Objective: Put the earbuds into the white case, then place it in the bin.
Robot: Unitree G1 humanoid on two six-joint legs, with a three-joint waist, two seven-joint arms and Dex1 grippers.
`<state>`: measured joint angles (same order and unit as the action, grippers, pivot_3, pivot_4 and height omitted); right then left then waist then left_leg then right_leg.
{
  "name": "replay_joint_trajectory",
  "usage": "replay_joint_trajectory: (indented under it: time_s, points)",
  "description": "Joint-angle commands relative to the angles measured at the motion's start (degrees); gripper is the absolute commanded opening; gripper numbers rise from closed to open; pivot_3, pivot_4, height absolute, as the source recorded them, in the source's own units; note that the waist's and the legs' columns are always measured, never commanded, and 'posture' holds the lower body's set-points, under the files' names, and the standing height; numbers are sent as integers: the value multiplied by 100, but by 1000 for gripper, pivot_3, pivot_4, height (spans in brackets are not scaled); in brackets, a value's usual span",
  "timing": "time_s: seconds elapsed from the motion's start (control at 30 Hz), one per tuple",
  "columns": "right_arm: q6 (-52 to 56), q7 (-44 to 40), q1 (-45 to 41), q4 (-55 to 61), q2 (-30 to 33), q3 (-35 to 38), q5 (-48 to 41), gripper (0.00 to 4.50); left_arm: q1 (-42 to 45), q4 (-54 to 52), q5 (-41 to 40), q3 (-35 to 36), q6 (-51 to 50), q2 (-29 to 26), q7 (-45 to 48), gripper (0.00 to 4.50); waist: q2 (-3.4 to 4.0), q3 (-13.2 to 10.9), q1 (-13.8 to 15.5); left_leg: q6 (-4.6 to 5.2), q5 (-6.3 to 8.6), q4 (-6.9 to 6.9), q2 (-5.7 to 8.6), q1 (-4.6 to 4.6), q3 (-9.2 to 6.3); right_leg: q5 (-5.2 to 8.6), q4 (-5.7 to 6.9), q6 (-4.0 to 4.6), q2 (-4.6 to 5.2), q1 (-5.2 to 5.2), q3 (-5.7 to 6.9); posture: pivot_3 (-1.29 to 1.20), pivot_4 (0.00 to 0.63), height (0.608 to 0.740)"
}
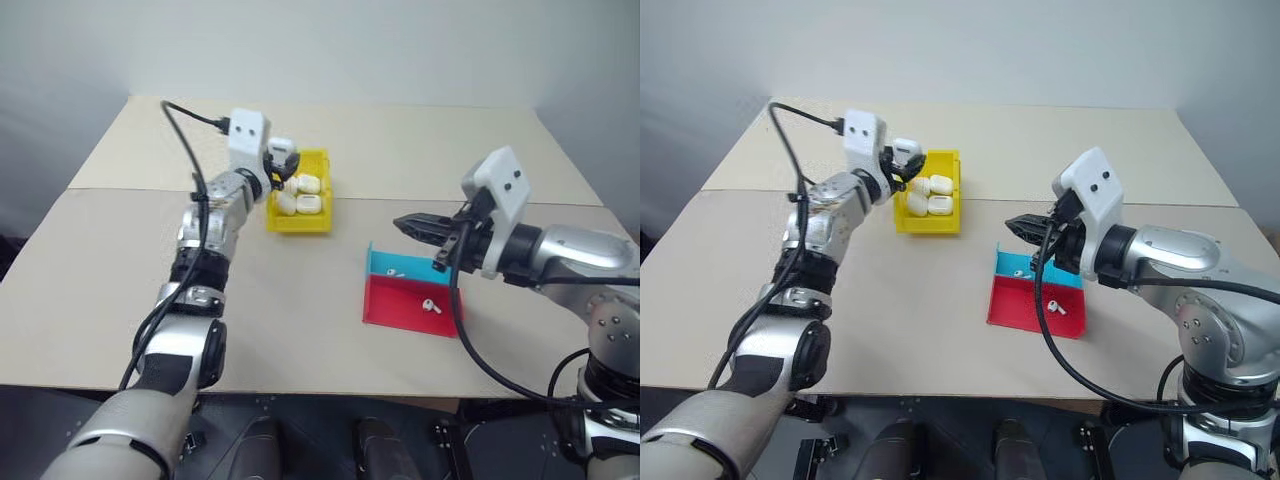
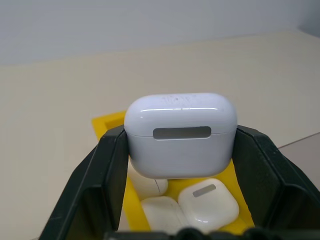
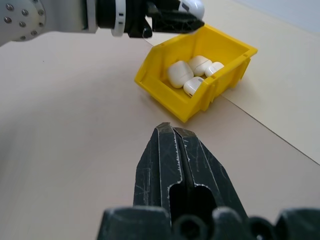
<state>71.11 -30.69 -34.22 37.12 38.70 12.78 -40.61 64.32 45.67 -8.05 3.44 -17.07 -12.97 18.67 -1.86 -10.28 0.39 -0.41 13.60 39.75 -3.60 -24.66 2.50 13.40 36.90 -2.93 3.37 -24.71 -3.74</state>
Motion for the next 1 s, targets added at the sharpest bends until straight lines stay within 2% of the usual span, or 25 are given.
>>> replay_joint_trajectory:
  time_s: [0.03, 0.2, 0.33, 0.47, 0.57, 0.73, 0.83, 1.0]
  points:
    - [-36, 156, 5, 242, 54, 158, -131, 58, 536, 832, 245, -57, 537, 104, -131, 2796, 0, 0, 2, 0, 0, 0, 0, -1, 0, 0, 0, 0, 0, 0, 0, 0, 150, 740]
    - [-54, 305, 94, 353, 54, 189, -287, 0, 790, 1408, 332, -22, 889, 131, -25, 4454, -1, 0, -1, 0, 0, 0, 0, -2, -1, 0, 2, -1, 0, -1, 0, 0, 150, 740]
    - [-81, 383, 222, 431, 78, 245, -412, 0, 514, 869, 228, 69, 1248, 9, 223, 4454, -1, 0, -15, 0, 0, 0, -1, -1, -1, 0, 5, -1, -1, -1, 0, 0, 150, 740]
    - [-470, 359, 472, 486, 92, 132, -294, 0, -266, -825, -229, 192, 702, -284, 941, 4454, 0, 0, -72, 0, 0, -2, -3, 0, 0, 0, 7, -1, 0, -1, -2, 0, 150, 740]
    - [-1387, 161, 868, 494, 47, -164, 161, 0, -1189, -2510, -691, 156, 23, -745, 1702, 4454, 2, 1, -129, -1, -1, -3, -5, 3, 1, 0, 10, 0, -1, -2, -3, 0, 150, 740]
    - [-2541, -568, 1506, 164, 116, -305, 466, 0, -2972, -5407, -1737, 327, -1161, -1872, 2714, 4454, 2, 1, -172, -6, -3, -2, -11, 8, 4, 0, 18, 0, -3, -3, -6, 0, 150, 740]
    - [-2831, -945, 1770, -41, 192, -171, 388, 0, -3734, -6510, -2371, 716, -1750, -2381, 2879, 4454, 0, 0, -114, -7, -4, 3, -12, 20, 4, 0, 19, 0, -1, 10, -4, 0, 150, 740]
    - [-2948, -1640, 1979, -283, 552, 171, 24, 0, -4668, -7593, -3289, 1413, -2410, -3086, 3088, 4454, 0, 1, -109, -7, -4, 0, -14, 55, 10, 3, 12, 1, 0, 44, -3, 0, 150, 740]
